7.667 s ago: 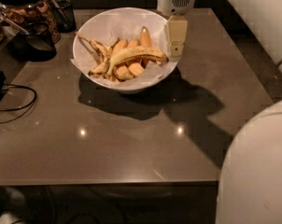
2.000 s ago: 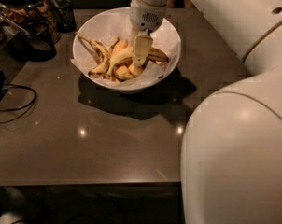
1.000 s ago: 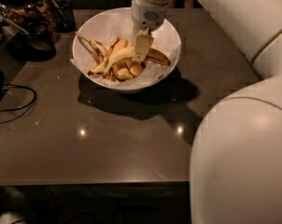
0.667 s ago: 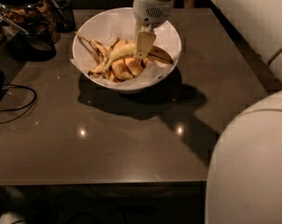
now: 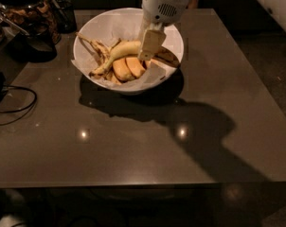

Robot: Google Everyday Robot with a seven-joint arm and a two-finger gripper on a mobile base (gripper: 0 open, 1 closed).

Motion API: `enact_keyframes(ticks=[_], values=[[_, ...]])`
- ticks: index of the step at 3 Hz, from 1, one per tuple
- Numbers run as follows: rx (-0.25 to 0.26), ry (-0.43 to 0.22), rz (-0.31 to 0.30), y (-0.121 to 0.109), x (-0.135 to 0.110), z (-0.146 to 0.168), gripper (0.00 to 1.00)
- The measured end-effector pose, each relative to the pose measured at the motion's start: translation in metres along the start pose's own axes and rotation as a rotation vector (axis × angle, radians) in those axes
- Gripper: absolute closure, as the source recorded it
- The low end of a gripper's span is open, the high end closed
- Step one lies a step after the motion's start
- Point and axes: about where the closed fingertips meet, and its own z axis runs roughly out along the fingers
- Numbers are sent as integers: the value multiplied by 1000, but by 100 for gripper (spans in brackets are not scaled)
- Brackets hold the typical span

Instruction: Pick banana from white bowl

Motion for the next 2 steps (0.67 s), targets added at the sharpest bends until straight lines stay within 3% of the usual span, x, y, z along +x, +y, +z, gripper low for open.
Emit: enact_keyframes(ticks=[2], values=[[0, 11, -14, 7, -5, -5, 100]])
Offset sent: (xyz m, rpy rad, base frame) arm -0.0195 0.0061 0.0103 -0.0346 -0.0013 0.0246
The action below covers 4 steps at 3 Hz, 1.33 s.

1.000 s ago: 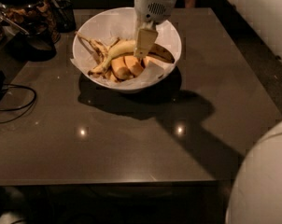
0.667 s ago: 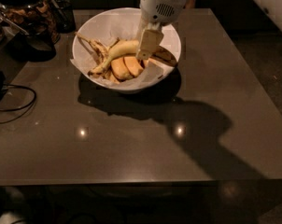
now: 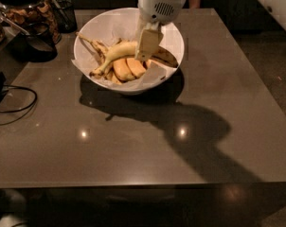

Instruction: Pick banana from white bowl

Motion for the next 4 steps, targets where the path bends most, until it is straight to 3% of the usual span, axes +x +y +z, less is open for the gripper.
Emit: enact_keyframes(ticks=[1, 2, 3, 4], values=[[-39, -13, 33, 48, 2, -14, 100], [-40, -13, 34, 49, 2, -14, 100], [-78, -9, 40, 67, -2, -14, 100], [-95, -7, 70, 117, -11, -29, 100]])
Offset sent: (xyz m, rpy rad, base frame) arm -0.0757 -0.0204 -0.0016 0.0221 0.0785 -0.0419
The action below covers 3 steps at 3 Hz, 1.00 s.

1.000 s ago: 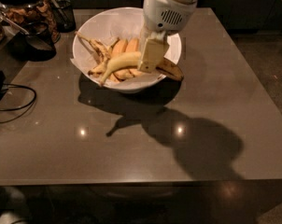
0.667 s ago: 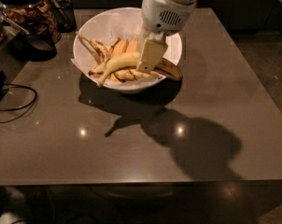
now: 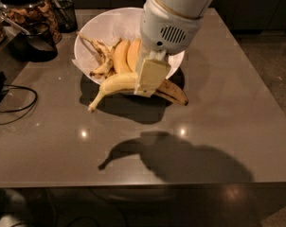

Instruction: Pick banana from white bowl

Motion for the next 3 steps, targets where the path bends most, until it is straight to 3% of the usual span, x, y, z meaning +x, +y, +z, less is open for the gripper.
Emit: enact_keyframes(ticks=[1, 2, 3], values=[[1, 5, -13, 2, -5, -2, 100], [11, 31, -27, 46, -14, -17, 100], [11, 31, -27, 46, -14, -17, 100]])
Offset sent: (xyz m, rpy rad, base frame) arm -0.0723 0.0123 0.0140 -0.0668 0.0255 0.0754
